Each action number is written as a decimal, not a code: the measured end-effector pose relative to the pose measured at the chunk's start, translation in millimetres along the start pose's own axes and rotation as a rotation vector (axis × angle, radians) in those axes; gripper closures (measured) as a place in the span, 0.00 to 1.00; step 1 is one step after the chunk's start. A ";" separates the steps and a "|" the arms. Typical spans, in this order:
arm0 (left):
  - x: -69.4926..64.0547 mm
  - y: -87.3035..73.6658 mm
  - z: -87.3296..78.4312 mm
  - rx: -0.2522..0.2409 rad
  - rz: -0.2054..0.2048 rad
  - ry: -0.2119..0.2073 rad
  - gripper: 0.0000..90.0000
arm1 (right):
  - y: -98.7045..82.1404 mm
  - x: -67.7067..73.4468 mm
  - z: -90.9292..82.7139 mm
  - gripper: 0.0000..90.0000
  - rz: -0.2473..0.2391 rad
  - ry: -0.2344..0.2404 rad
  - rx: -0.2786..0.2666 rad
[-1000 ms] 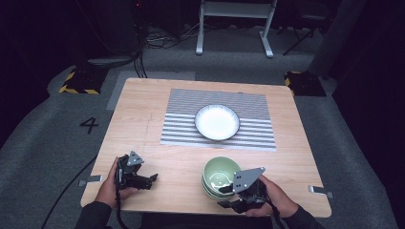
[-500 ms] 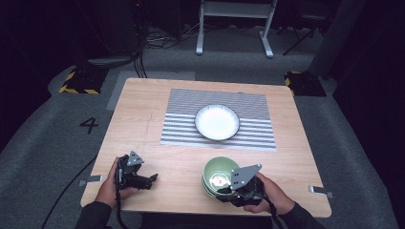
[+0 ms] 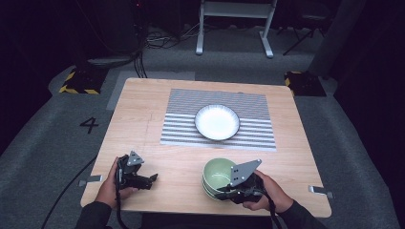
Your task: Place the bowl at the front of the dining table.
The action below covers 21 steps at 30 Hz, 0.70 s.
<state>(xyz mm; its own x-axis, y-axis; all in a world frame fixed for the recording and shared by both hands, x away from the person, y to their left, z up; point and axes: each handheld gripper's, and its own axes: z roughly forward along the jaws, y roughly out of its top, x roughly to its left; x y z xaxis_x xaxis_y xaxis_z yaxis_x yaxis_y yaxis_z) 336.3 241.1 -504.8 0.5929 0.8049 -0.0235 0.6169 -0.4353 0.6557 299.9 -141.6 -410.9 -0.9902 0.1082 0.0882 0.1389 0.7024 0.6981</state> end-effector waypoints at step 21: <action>-0.6 -0.6 -0.7 0.002 -0.009 0.006 0.00 | 5.6 0.2 -9.4 0.92 -0.005 -0.010 -0.038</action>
<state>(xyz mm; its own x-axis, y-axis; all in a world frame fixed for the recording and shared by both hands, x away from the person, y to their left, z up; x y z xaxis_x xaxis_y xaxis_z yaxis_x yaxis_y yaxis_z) 335.2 241.1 -504.7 0.5847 0.8108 -0.0250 0.6231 -0.4292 0.6538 300.3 -144.2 -400.3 -0.9907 0.1114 0.0779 0.1329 0.6754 0.7253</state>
